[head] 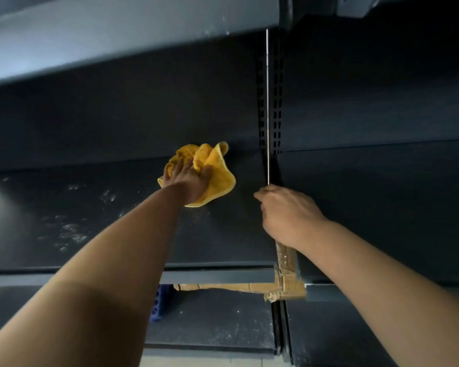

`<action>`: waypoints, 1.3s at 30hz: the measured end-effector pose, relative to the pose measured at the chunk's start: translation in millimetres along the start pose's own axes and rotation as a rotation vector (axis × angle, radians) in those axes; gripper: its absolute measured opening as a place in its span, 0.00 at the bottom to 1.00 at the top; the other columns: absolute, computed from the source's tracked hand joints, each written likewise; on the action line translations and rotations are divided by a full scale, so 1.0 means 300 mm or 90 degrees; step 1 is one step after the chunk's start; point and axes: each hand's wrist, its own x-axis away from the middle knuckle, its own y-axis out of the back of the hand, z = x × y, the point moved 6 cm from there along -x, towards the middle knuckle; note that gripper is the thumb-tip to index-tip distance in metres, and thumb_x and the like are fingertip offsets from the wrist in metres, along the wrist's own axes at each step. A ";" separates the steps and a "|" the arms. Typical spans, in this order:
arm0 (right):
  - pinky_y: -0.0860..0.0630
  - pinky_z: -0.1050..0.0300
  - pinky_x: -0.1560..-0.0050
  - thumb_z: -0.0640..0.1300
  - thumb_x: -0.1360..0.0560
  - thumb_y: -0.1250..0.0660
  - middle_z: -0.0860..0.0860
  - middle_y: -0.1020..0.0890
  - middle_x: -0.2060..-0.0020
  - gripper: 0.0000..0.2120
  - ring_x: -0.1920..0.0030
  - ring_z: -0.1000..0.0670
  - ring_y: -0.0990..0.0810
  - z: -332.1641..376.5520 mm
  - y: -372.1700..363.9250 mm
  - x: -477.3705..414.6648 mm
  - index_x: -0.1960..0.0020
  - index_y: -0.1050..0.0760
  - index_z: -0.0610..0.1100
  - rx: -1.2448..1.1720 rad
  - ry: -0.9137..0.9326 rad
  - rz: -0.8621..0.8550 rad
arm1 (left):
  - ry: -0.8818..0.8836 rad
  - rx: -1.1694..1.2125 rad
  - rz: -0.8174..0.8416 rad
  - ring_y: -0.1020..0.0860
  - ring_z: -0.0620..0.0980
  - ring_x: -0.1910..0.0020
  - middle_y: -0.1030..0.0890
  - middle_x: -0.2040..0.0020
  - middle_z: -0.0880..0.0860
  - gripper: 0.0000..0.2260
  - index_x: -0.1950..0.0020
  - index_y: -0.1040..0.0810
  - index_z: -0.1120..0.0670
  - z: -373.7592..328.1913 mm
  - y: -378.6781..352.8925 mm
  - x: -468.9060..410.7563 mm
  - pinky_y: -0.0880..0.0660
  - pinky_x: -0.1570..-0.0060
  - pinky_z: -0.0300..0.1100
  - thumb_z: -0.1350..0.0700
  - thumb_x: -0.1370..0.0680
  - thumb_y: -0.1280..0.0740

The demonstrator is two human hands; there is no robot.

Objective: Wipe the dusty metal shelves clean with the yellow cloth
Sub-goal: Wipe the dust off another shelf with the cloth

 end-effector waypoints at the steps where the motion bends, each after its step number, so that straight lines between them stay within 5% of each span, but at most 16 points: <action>1: 0.24 0.48 0.41 0.36 0.24 0.40 0.48 0.27 0.35 0.20 0.36 0.45 0.26 0.023 -0.015 -0.008 0.33 0.28 0.44 -0.001 0.024 0.002 | 0.016 -0.001 -0.004 0.59 0.51 0.22 0.56 0.20 0.51 0.33 0.21 0.56 0.50 0.038 0.007 0.003 0.62 0.25 0.51 0.34 0.21 0.58; 9: 0.25 0.47 0.39 0.35 0.24 0.41 0.46 0.24 0.36 0.18 0.37 0.44 0.25 0.054 -0.061 -0.037 0.36 0.25 0.42 -0.027 0.062 0.013 | 0.115 -0.009 -0.025 0.58 0.52 0.22 0.55 0.20 0.51 0.32 0.20 0.56 0.49 0.296 0.057 0.038 0.60 0.25 0.54 0.34 0.21 0.57; 14: 0.34 0.51 0.30 0.37 0.20 0.44 0.47 0.30 0.29 0.21 0.29 0.47 0.31 0.033 -0.044 -0.019 0.27 0.33 0.45 -0.089 0.075 0.017 | 0.146 -0.003 -0.006 0.60 0.55 0.22 0.55 0.20 0.51 0.33 0.20 0.54 0.49 0.285 0.057 0.065 0.60 0.26 0.60 0.33 0.21 0.56; 21: 0.25 0.45 0.42 0.38 0.20 0.46 0.45 0.24 0.37 0.24 0.40 0.42 0.24 0.038 -0.019 -0.013 0.25 0.43 0.47 -0.070 0.036 0.024 | 0.003 -0.057 0.027 0.61 0.57 0.23 0.55 0.20 0.47 0.32 0.22 0.52 0.42 0.051 -0.010 0.170 0.60 0.29 0.66 0.31 0.23 0.53; 26: 0.24 0.44 0.43 0.35 0.23 0.47 0.44 0.23 0.39 0.22 0.42 0.42 0.23 0.029 0.017 -0.003 0.30 0.37 0.44 -0.075 0.020 0.002 | -0.087 -0.070 0.019 0.60 0.58 0.23 0.54 0.20 0.47 0.34 0.22 0.50 0.42 -0.069 -0.064 0.279 0.61 0.29 0.67 0.29 0.25 0.52; 32: 0.26 0.53 0.59 0.33 0.23 0.46 0.44 0.22 0.51 0.18 0.55 0.44 0.23 0.087 0.048 -0.002 0.36 0.30 0.43 -0.018 0.020 -0.058 | -0.153 -0.067 -0.019 0.59 0.52 0.22 0.54 0.20 0.45 0.33 0.21 0.51 0.44 -0.005 -0.076 0.345 0.61 0.26 0.60 0.31 0.23 0.53; 39: 0.26 0.52 0.57 0.33 0.23 0.47 0.42 0.20 0.48 0.20 0.51 0.42 0.21 0.223 0.050 -0.021 0.32 0.36 0.39 -0.057 0.078 -0.104 | -0.138 -0.074 -0.016 0.59 0.50 0.22 0.54 0.21 0.44 0.32 0.21 0.54 0.43 0.149 -0.057 0.357 0.61 0.26 0.59 0.32 0.22 0.54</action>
